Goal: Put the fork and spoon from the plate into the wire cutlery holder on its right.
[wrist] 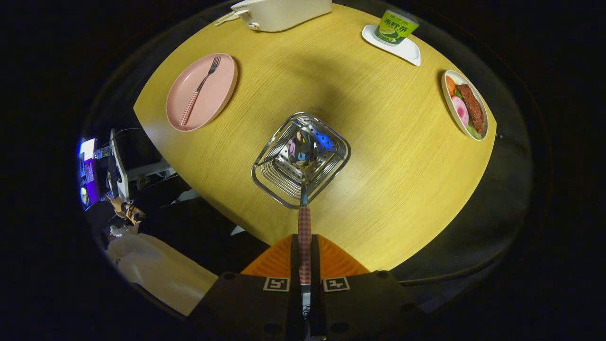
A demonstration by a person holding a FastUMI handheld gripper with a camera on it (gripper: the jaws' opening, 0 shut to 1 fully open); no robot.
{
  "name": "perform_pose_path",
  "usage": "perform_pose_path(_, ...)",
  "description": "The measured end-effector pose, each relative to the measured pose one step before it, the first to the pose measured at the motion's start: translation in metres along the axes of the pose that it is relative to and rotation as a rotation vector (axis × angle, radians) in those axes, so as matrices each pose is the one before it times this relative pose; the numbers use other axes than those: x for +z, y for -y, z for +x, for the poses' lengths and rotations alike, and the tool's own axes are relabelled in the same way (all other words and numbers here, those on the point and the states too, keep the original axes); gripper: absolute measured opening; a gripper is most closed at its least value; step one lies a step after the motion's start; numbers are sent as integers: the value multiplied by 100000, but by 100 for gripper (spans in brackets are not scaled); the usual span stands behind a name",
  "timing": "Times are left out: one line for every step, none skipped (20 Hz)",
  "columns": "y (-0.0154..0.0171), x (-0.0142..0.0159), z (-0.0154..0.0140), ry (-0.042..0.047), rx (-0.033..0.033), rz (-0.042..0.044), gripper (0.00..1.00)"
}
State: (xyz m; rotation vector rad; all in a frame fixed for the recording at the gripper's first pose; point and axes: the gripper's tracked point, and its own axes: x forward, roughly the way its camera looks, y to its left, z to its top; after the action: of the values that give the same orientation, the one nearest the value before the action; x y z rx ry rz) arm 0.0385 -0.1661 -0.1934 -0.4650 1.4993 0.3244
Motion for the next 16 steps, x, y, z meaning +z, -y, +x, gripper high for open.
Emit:
perform_pose_path(64,239,292,-2371,-470,-228,11)
perform_pose_path(148,312,152,-688,-377,672,11)
perform_pose_path(-69,533,216,181,400,1291,13)
perform_pose_path(210,433,58,-115,-218,1038,13)
perform_pose_path(34,515,-104,662,-16,621,13)
perform_pose_path(-51,209,103,401,561,824,14)
perform_pose_path(-170,310,-166,286,698,865,14)
perform_pose_path(-103,325,-114,1076,503,648,16)
perform_pose_path(-46,305,-153,1715,629,449,19)
perform_pose_path(-37,312,-380,2014,636,552,32)
perform_pose_path(-63,372,-348,2363,613,929,45)
perform_pose_path(-263,382,-333,2789,836,1284,58)
perform_pose_path(-155,423,-385,2757,504,1422,74)
perform_pose_path(-35,262,-439,2953,125,1324,79)
perform_pose_path(-154,397,-506,2914,777,1303,81)
perform_pose_path(-188,77,-222,1879,159,996,83)
